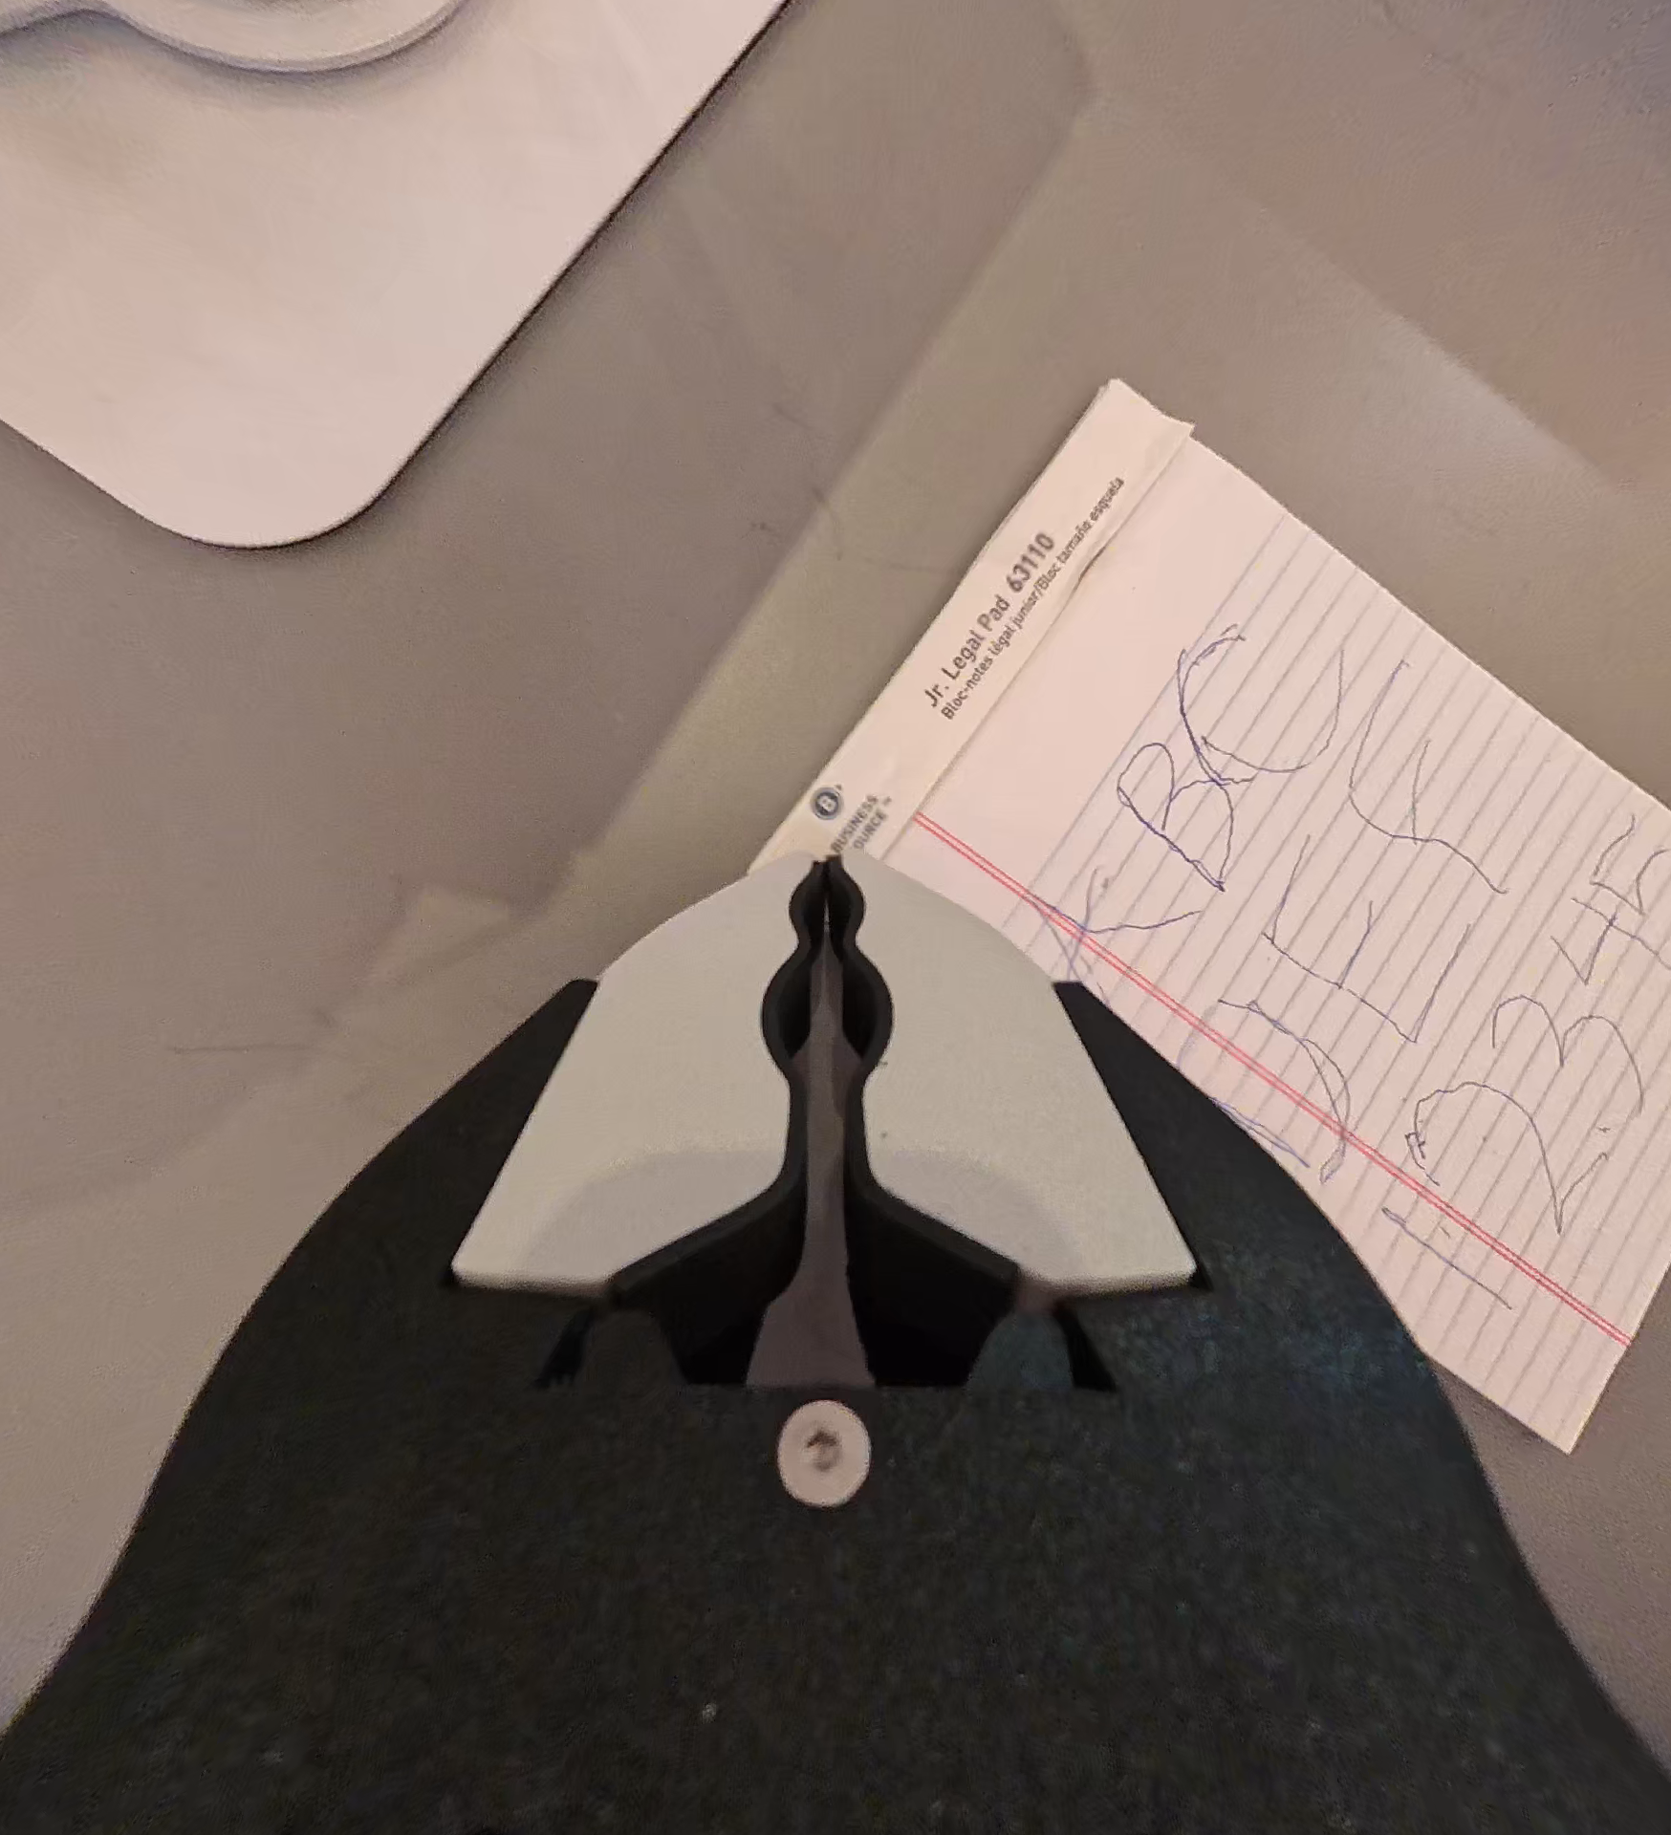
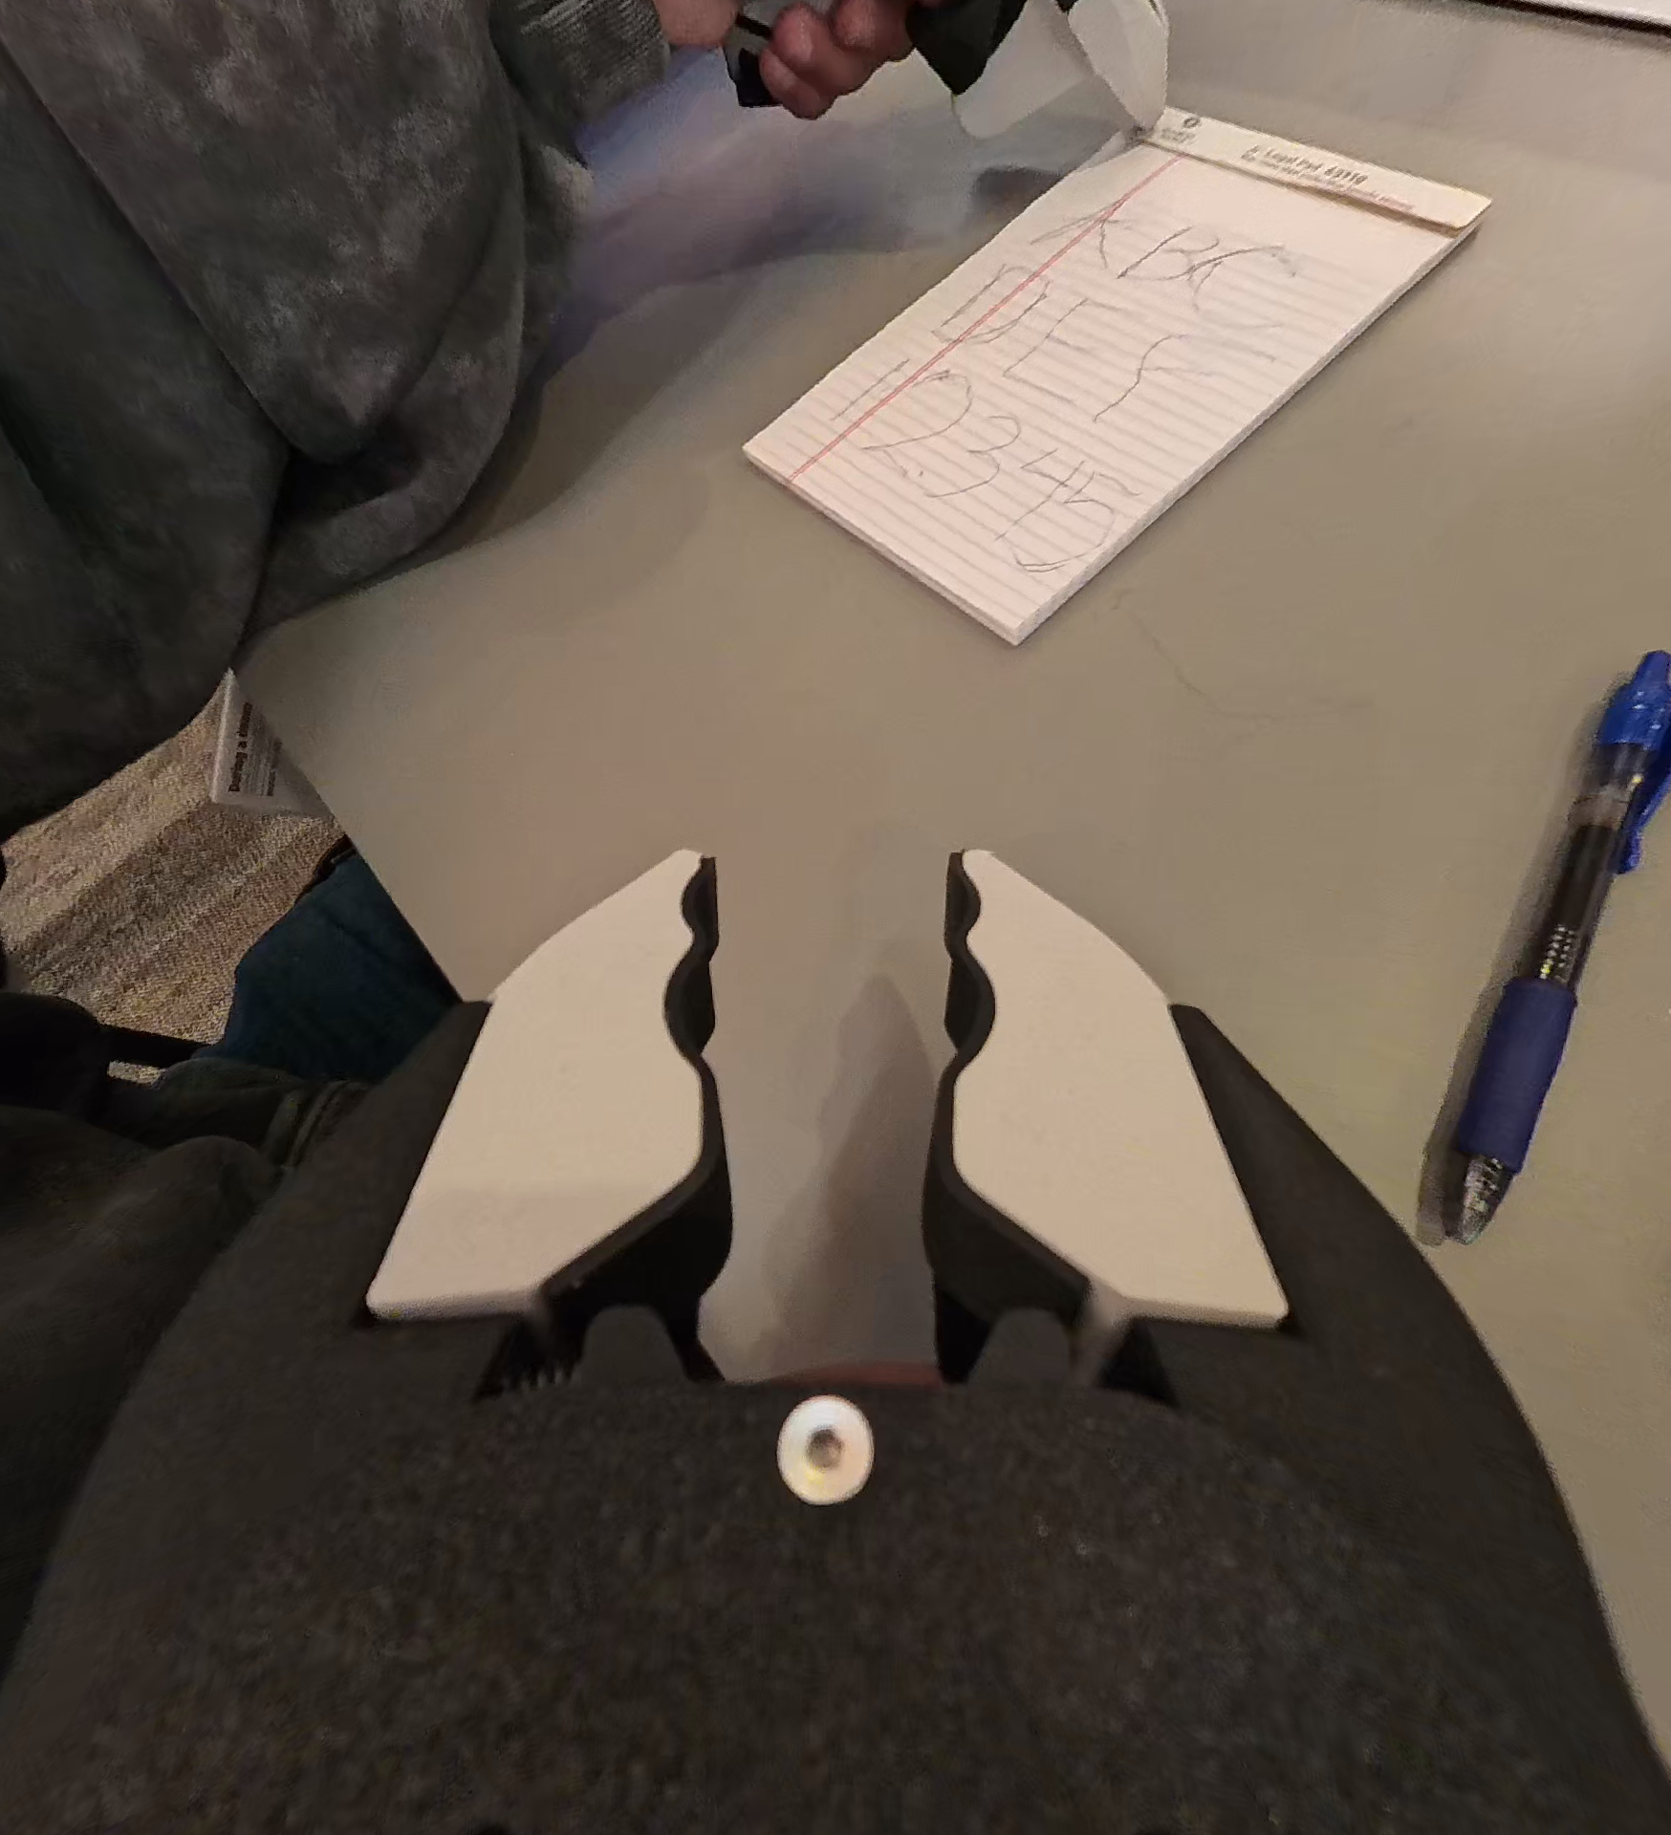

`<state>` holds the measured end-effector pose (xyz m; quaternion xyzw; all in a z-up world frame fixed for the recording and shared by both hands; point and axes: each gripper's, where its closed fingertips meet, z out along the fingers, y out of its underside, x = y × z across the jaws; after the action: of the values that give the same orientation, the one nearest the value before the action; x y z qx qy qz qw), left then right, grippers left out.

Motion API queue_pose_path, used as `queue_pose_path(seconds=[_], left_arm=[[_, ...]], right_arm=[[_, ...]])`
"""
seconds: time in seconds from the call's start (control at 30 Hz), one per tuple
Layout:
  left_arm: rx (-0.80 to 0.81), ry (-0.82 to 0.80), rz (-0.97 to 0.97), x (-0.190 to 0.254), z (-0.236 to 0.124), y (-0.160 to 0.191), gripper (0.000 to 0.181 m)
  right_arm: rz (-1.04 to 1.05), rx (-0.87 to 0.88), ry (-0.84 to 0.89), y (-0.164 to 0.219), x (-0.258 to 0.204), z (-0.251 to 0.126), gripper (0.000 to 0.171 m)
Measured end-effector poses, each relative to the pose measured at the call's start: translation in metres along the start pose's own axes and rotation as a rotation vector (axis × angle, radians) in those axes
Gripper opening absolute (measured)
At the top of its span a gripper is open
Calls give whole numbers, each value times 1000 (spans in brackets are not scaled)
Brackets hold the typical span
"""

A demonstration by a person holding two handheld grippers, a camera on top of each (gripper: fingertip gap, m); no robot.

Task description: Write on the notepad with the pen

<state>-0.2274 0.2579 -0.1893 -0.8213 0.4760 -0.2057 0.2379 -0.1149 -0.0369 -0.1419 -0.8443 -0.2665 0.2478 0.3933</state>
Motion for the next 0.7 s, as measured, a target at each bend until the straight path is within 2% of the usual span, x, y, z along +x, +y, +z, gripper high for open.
queue_pose_path(seconds=[0.03, 0.23, 0.27, 0.3, 0.43, 0.7], left_arm=[[6, 4, 5, 3, 0, 1, 0], [7, -48, 39, 4, -4, 0, 0], [15, -49, 28, 2, -6, -4, 5], [17, -46, 11, -1, -7, -8, 18], [-22, -25, -12, -12, -1, -13, 23], [-30, 81, -31, 3, 5, -1, 15]], right_arm=[[-3, -3, -3, 0, -2, 1, 44], [-18, -9, -16, -3, -8, 5, 44], [-21, -10, -13, -3, -8, 5, 44], [-24, -10, -10, -4, -8, 5, 44], [-16, -6, -4, -3, -8, 2, 44], [26, -8, -12, 5, -3, -1, 44]])
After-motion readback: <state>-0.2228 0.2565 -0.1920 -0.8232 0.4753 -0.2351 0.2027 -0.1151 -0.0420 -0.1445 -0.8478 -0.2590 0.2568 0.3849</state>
